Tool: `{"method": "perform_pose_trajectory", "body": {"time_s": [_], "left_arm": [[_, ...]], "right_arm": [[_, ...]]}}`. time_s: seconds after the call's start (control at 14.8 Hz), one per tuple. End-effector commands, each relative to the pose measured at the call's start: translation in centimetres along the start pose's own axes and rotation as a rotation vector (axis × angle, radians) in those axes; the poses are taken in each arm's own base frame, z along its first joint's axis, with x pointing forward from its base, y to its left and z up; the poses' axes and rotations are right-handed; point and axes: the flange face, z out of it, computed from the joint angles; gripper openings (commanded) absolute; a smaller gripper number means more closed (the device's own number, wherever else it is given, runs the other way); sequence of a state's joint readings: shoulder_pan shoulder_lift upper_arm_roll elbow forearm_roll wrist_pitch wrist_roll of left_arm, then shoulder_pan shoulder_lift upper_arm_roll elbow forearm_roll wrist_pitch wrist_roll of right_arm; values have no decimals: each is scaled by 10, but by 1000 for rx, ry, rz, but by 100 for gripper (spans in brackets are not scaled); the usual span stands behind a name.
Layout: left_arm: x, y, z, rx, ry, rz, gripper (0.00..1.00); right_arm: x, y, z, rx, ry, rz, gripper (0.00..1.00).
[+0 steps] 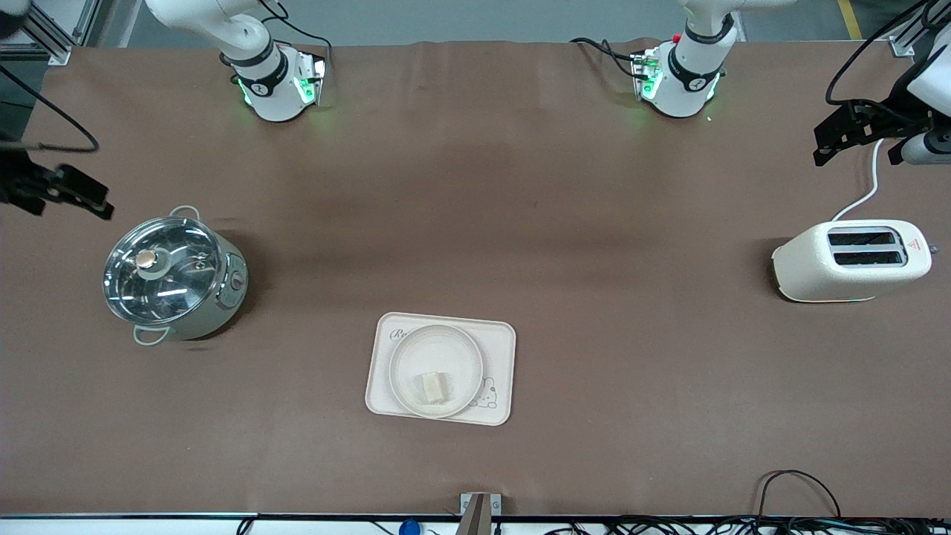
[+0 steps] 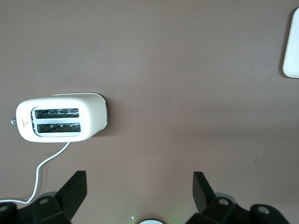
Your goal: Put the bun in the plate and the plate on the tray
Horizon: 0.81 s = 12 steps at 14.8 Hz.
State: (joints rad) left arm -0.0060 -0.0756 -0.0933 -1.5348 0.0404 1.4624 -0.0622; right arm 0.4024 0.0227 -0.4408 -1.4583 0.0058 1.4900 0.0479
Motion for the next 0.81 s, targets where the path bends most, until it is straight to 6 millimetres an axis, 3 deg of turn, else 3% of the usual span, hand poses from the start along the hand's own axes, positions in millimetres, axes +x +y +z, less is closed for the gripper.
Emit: {"method": "perform_pose_trajectory", "body": {"time_s": [0.0,0.34,0.54,0.74], "left_arm": [[3,2,-4,4,2,14,100],[4,4,-4,4,4,17,100],[3,5,-4,4,2,19,100],[3,6,-5,4,4,20,100]], "right_arm": [[-14,6,-1,0,-4,-14,100],[-14,3,-3,-5,10,-13,100],[-11,15,-6,-5,30,2,100],[-13,26,7,-4,6,-24,100]]}}
